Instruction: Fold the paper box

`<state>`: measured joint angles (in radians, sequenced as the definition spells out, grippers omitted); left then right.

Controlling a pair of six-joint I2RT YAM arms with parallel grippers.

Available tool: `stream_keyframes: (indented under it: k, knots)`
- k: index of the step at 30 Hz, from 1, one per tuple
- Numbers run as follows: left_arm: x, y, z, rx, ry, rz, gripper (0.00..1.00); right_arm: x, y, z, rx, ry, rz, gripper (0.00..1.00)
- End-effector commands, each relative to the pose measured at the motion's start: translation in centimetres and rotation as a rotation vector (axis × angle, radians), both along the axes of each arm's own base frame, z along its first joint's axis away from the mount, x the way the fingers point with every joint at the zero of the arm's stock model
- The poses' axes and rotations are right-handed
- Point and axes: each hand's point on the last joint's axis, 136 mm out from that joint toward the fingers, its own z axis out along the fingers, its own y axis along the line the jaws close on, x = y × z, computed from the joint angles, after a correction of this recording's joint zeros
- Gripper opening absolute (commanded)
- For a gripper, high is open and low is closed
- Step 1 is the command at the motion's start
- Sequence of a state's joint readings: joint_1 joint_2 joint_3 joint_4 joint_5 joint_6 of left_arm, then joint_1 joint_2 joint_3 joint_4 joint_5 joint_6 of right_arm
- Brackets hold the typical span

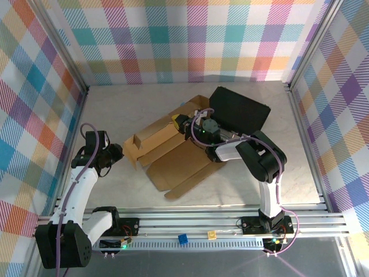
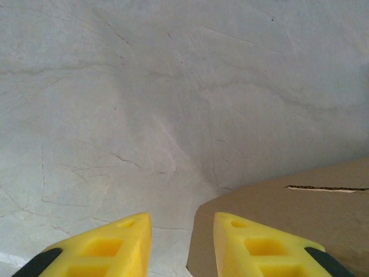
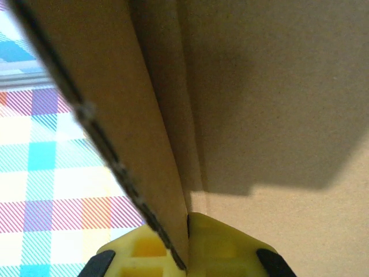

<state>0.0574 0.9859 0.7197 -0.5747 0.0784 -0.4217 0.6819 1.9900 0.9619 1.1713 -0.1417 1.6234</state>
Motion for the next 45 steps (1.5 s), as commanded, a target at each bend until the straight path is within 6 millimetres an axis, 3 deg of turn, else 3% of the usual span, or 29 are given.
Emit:
stream_keyframes:
  k: [1,5,11,22,28,32,39,45]
  knots:
    - [0.7,0.7,2.0,0.028,-0.046,0.026,0.35,-0.5,-0.3,-2.0,0.007,0.105,-0.107,0.0]
    - [1.3,0.9,3.1,0.033,-0.069,0.037,0.35,-2.2,-1.4,-1.8,-0.052,0.138,-0.202,0.0]
    - [2.3,0.5,3.6,0.028,-0.083,0.032,0.36,-2.6,-4.2,-0.6,-0.059,0.12,-0.314,0.0]
    - [3.3,-1.4,3.6,0.042,-0.088,-0.055,0.4,-2.7,-8.3,-3.5,-0.085,0.149,-0.426,0.0]
    - [3.1,-0.9,3.0,0.108,-0.079,-0.088,0.39,-2.3,-9.1,-4.6,-0.12,0.183,-0.444,0.0]
    - [3.4,-1.3,1.7,0.169,-0.068,-0.195,0.35,-1.7,-8.9,-4.4,-0.121,0.193,-0.428,0.0]
    - [5.7,-5.1,-0.5,0.027,-0.064,-0.393,0.26,-0.9,-8.1,-4.0,-0.134,0.213,-0.404,0.0]
    - [6.5,-6.7,0.3,-0.02,-0.131,-0.442,0.29,0.1,-7.6,-3.3,-0.127,0.218,-0.397,0.0]
